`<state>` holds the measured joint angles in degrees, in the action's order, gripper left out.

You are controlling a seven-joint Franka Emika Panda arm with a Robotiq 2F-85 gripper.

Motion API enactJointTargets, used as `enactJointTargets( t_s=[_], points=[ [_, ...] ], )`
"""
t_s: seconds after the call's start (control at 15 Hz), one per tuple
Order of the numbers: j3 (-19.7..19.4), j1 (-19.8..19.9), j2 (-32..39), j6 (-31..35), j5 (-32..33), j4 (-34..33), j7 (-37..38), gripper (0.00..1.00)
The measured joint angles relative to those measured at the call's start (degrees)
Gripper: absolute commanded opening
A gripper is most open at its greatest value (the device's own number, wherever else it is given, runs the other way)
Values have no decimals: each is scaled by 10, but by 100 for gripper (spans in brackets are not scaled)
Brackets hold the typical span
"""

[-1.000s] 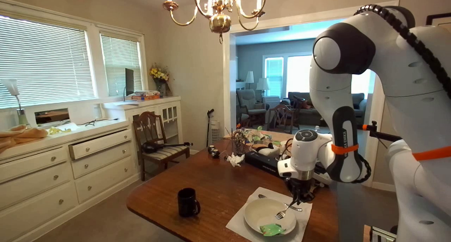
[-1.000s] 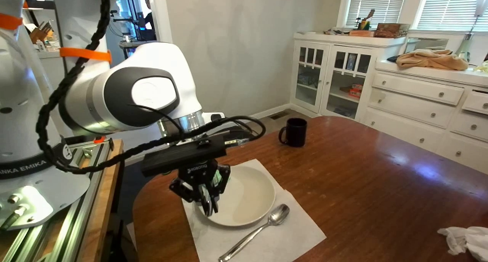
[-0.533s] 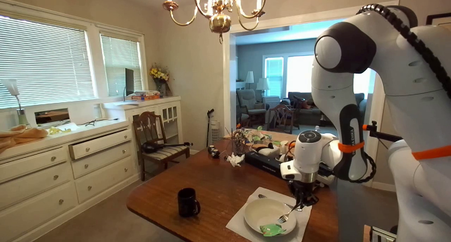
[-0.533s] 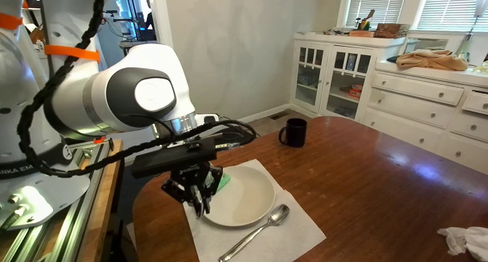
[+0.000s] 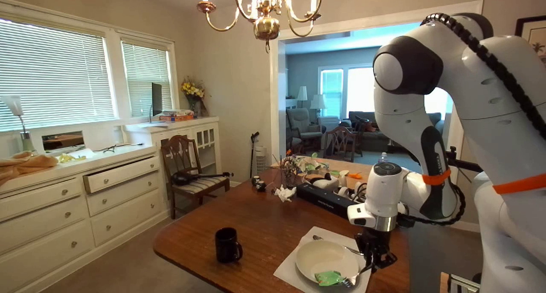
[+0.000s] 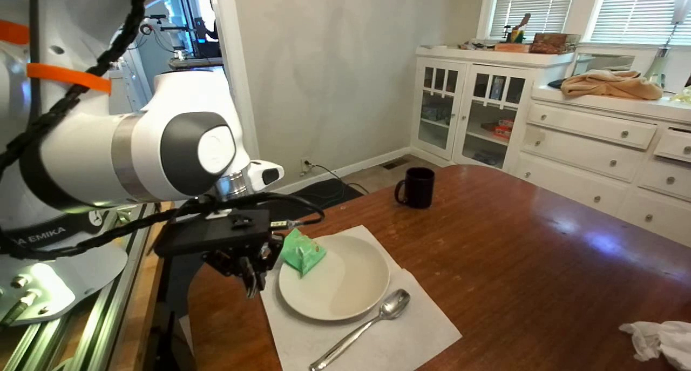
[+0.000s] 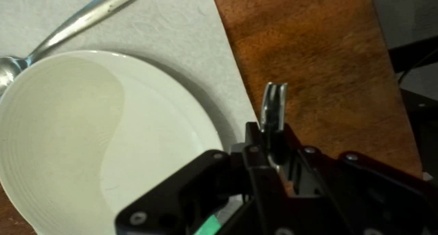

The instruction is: Pick up the folk from the plate and put it on the table

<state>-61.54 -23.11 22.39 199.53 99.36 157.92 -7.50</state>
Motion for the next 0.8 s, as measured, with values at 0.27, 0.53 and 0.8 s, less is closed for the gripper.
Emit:
enactJointTargets(
  t_s=[0.27,0.53,0.8],
  points=[
    [-36,-17,4,54,68,0,77,4],
    [-63,-46,6,72,87,-6,139,4],
    [-64,-77,15,72,87,-13,190,4]
  ],
)
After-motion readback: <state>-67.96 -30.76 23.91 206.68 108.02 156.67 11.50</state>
